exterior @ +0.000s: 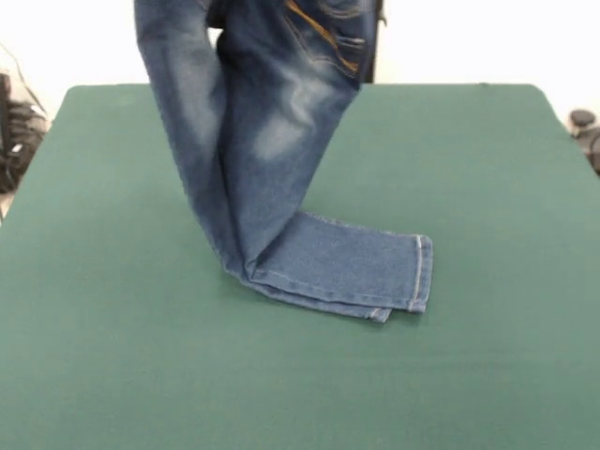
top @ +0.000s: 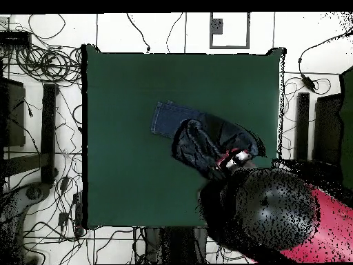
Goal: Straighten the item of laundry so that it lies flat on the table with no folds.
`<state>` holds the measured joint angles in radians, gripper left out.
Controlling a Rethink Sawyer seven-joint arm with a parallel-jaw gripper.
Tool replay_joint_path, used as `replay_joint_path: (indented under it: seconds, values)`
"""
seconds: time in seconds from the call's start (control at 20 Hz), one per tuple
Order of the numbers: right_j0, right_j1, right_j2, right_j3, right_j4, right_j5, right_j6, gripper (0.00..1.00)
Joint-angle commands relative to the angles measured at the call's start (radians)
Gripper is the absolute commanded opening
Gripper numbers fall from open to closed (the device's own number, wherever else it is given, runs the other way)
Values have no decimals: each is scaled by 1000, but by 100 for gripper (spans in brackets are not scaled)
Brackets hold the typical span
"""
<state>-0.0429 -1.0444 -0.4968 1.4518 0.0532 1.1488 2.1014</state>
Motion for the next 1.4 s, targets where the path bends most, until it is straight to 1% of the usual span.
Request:
replay_joint_path:
  seconds: [0.05, 0.4, 0.65, 0.95, 1.15, 1.4]
  values:
    - [-132, -9, 213, -55, -73, 112, -495, 0]
    - [-286, 18, 314, -79, -129, 64, -606, 0]
    - [-362, 35, 368, -94, -169, 21, -663, 0]
    - [-431, 39, 422, -131, -213, 7, -712, 0]
    - [-465, 40, 456, -171, -246, 25, -738, 0]
    - [-511, 62, 507, -227, -283, 49, -769, 0]
